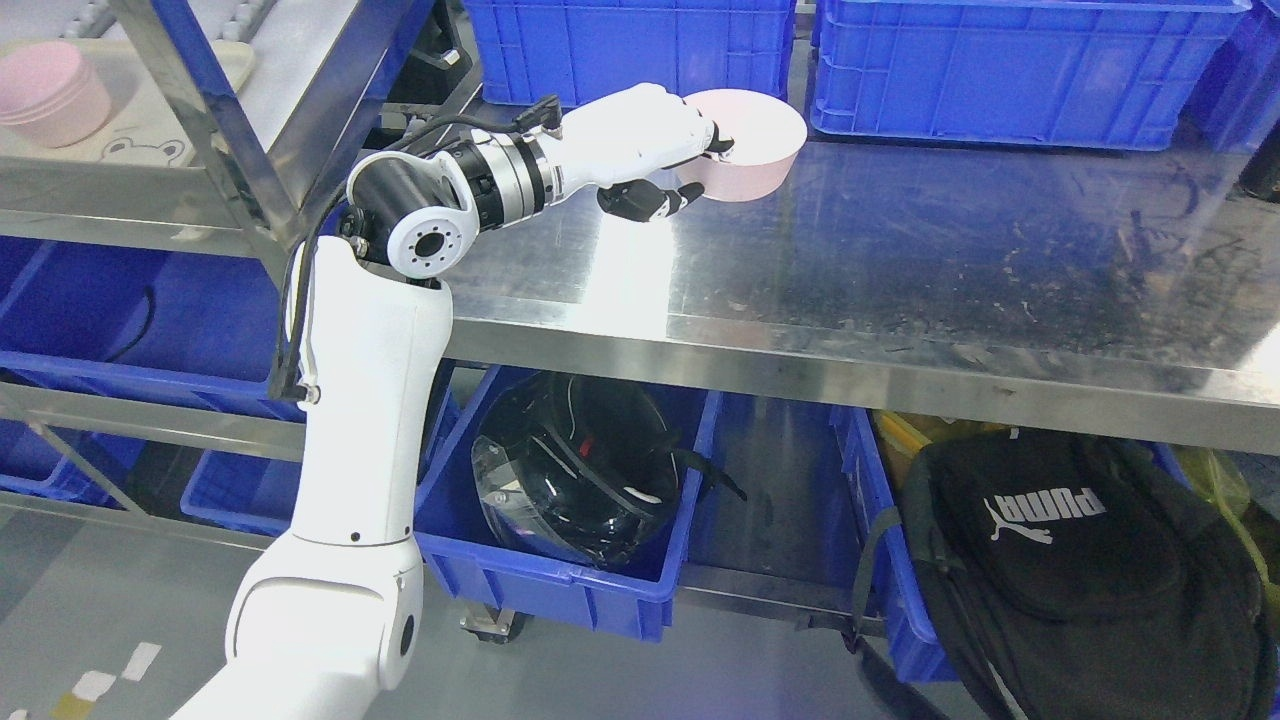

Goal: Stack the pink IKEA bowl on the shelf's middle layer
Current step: 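Hold the pink bowl raised in the left hand while the robot turns and drives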

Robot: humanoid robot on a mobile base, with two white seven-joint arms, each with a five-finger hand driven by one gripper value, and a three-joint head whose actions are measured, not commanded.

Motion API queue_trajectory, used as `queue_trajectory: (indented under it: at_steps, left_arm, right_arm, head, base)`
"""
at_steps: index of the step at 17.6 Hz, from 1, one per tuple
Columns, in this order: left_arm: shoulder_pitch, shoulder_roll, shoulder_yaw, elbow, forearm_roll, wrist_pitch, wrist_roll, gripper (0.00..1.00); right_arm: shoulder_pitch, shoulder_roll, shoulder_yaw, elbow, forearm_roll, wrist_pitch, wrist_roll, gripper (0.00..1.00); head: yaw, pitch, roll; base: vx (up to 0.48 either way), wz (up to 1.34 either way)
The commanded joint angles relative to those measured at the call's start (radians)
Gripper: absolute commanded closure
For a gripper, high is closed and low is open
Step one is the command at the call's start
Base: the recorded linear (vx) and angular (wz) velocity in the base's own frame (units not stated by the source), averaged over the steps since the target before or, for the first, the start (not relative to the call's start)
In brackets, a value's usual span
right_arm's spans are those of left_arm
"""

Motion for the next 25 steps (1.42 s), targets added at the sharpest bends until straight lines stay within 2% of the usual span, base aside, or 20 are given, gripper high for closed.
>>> queue_trajectory:
  at_steps: [1, 11, 25]
  left_arm:
    - [-0.005, 0.017, -0.022, -0.020, 0.028, -0.002, 0.009, 1.00]
    - [0.008, 0.017, -0.036, -0.020, 0.045, -0.005, 0.014, 0.99]
    - [0.026, 0.017, -0.015, -0.036, 0.043, -0.046, 0.036, 0.99]
  right_arm:
    - [0.023, -0.017, 0.000, -0.017, 0.000, 0.001, 0.001, 0.00]
    - [0.023, -0.017, 0.000, -0.017, 0.000, 0.001, 0.001, 0.00]
    - [0.023, -0.017, 0.000, -0.017, 0.000, 0.001, 0.001, 0.00]
  head:
    - [0.0000, 0.000, 0.000]
    - [0.0000, 0.000, 0.000]
    - [0.0000, 0.000, 0.000]
  base:
    - [-0.034, 0.19]
    - [-0.037, 0.61]
    - [0.035, 1.24]
